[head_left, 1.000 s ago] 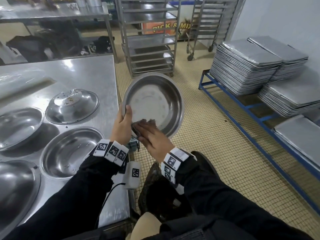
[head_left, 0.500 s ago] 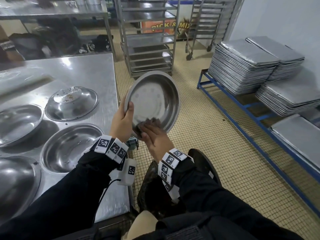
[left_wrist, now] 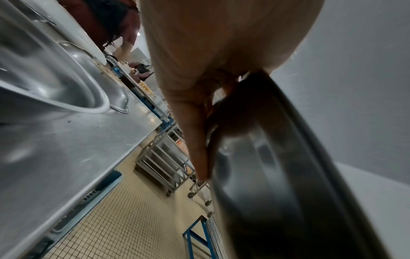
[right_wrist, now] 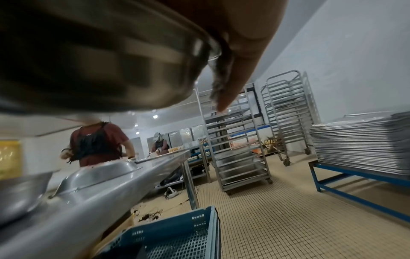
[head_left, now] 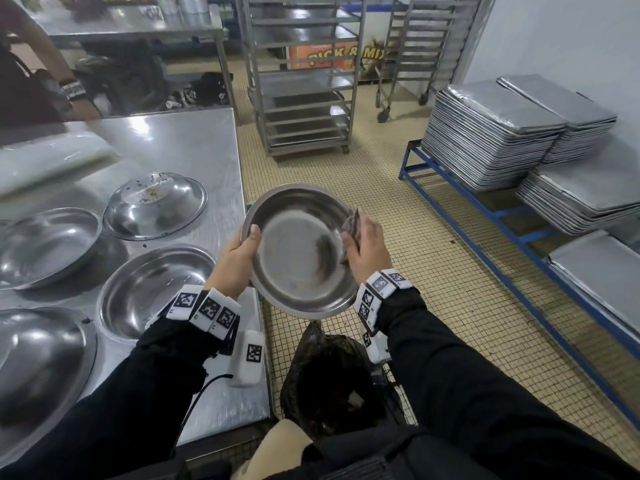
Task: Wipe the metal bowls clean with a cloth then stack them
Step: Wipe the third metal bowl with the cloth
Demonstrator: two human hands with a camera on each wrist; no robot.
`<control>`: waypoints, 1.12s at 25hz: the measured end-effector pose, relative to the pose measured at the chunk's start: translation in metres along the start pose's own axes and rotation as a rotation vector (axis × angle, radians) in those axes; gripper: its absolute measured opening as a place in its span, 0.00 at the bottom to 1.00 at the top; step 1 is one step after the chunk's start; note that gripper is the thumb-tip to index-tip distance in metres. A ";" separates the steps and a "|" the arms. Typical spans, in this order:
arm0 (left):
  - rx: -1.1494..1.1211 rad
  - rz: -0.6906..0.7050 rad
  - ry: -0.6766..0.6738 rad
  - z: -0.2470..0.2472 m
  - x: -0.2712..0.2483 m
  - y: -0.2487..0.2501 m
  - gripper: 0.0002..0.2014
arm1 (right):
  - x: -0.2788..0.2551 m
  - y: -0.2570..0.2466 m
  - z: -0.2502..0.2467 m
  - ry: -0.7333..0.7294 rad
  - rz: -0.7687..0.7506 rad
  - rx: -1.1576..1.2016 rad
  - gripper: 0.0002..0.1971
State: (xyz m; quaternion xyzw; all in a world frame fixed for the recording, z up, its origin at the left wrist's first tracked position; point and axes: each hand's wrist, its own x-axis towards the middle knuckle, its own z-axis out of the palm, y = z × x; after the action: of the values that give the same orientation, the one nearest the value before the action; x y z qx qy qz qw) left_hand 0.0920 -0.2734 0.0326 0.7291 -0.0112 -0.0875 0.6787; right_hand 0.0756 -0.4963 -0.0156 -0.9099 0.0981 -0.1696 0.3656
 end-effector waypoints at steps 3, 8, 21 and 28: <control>-0.004 -0.074 -0.076 -0.014 0.004 -0.006 0.17 | 0.005 -0.002 -0.010 -0.004 0.102 0.148 0.14; -0.033 0.036 -0.075 -0.019 -0.001 -0.008 0.23 | 0.000 -0.007 -0.003 0.065 0.264 0.269 0.07; 0.042 0.057 0.168 -0.021 -0.009 -0.021 0.20 | -0.032 -0.026 0.015 -0.070 0.283 0.396 0.11; 0.188 0.118 0.110 -0.021 -0.007 -0.031 0.26 | -0.064 -0.070 0.055 -0.362 -0.208 0.236 0.18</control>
State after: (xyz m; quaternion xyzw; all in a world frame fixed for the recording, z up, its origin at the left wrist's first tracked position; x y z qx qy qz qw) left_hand 0.0851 -0.2490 0.0035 0.7912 -0.0251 -0.0057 0.6110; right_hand 0.0414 -0.3923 -0.0189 -0.8816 -0.0837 -0.0508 0.4617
